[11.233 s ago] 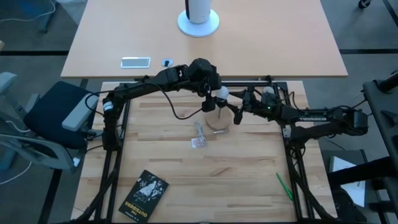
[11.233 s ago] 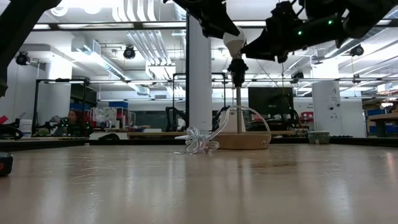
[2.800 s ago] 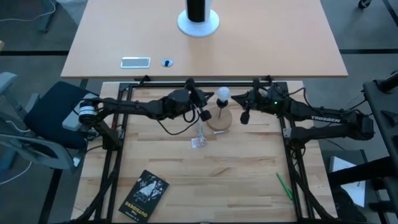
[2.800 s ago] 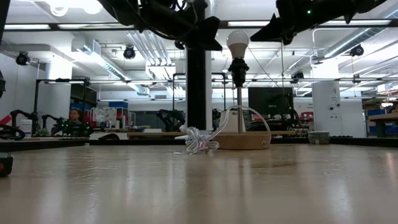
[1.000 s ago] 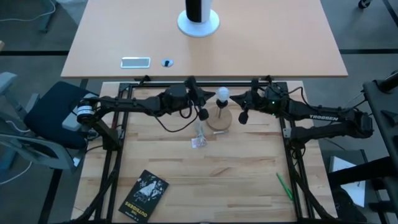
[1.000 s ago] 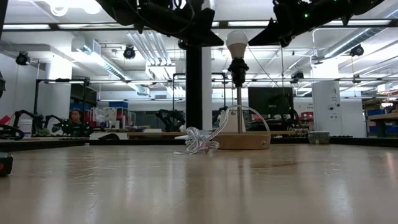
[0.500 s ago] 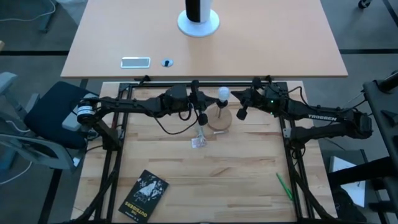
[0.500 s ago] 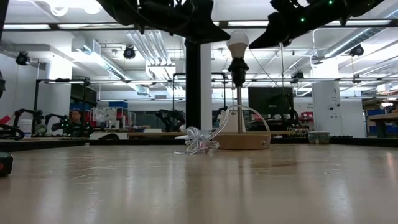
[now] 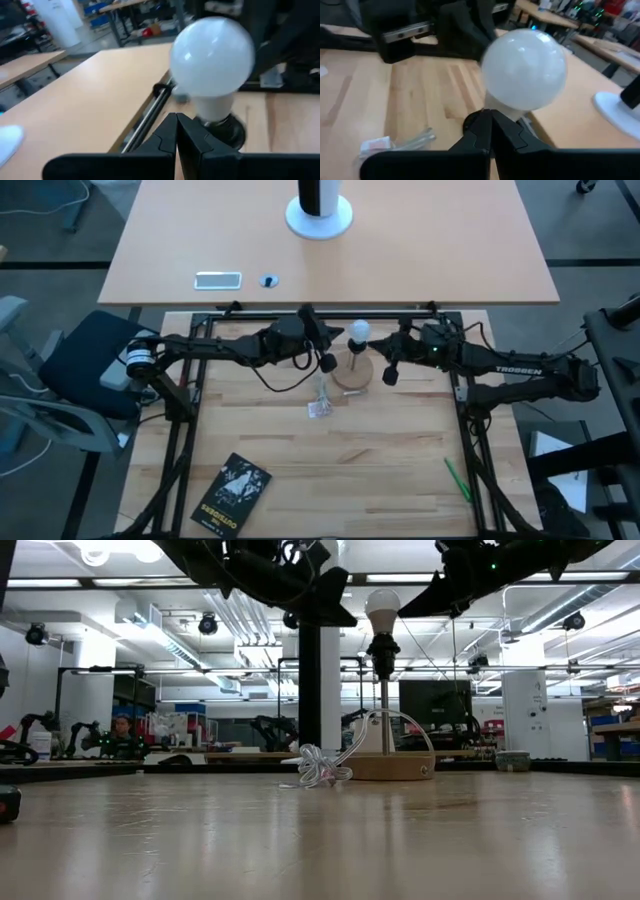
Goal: Screw lightbulb
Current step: Insert the lightbulb into the lamp
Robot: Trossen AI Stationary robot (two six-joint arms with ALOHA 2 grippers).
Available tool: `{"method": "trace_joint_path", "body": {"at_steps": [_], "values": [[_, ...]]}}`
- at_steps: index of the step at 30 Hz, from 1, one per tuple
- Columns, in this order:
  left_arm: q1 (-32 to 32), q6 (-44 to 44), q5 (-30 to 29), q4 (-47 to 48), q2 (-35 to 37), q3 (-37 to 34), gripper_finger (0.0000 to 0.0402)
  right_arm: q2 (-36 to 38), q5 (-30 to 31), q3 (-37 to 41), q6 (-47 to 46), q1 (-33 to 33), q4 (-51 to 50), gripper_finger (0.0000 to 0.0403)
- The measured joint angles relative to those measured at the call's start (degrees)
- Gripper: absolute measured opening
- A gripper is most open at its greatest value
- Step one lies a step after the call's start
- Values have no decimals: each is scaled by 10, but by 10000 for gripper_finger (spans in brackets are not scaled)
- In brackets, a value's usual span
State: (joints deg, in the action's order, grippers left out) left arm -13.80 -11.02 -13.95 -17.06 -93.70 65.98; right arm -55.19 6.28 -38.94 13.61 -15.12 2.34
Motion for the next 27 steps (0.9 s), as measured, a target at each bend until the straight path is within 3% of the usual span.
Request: {"method": "trace_joint_path", "body": {"at_steps": [4,9,21,24,27], "values": [[5,2,9,15,13,0,0,7,72,0,1,1,-13,0],[11,1,135,-13,20,0,0,5,110,0,34,-9,7,0],[-4,6,84,-23,11,0,0,3,14,0,23,-8,28,0],[-9,6,84,-22,11,0,0,3,7,0,11,3,20,0],[-10,9,47,-20,11,0,0,3,18,0,2,9,9,0]]}}
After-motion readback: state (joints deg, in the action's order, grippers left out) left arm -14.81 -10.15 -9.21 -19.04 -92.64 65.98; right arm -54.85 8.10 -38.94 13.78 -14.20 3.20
